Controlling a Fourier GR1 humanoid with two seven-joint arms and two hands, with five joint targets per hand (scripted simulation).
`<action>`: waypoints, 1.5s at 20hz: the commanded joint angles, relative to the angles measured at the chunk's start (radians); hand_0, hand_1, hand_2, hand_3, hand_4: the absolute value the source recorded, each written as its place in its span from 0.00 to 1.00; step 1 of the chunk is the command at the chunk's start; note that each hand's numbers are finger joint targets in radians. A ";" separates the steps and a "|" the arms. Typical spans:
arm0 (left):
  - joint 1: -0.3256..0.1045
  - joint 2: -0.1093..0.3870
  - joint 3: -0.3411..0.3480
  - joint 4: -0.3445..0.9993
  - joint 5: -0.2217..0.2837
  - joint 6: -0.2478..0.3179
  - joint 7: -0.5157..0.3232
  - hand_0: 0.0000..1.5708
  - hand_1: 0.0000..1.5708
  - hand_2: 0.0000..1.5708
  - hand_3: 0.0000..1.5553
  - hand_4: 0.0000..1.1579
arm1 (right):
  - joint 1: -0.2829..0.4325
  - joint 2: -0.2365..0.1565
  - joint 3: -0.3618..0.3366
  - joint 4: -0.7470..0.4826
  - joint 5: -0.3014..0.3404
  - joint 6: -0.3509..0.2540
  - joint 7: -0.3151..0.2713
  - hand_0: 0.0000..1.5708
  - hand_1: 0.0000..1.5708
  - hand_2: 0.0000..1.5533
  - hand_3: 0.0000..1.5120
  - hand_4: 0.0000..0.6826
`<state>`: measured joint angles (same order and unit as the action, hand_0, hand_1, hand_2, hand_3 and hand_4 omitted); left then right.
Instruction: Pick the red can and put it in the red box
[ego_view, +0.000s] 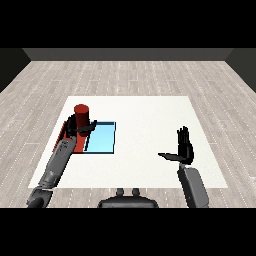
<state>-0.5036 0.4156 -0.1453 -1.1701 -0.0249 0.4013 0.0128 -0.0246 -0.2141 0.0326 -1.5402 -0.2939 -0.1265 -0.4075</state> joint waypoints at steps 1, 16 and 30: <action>-0.029 0.077 0.095 0.229 0.015 -0.054 -0.056 1.00 1.00 0.98 0.92 0.94 | -0.019 0.026 0.010 0.079 0.032 -0.009 -0.038 0.00 0.00 0.00 0.00 0.00; -0.205 0.049 0.144 0.967 -0.118 0.039 -0.111 0.21 0.21 0.29 0.21 0.62 | -0.027 -0.008 -0.038 0.054 0.034 0.045 -0.125 0.00 0.00 0.00 0.00 0.00; -0.287 0.069 0.083 1.147 -0.207 -0.112 -0.023 0.00 0.00 0.00 0.00 0.00 | 0.011 0.025 0.000 -0.001 0.058 0.052 -0.153 0.00 0.00 0.00 0.00 0.00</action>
<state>-0.7609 0.4778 -0.0311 -0.0642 -0.1945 0.3228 -0.0611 -0.0371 -0.1999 0.0178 -1.5243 -0.2424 -0.0804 -0.5486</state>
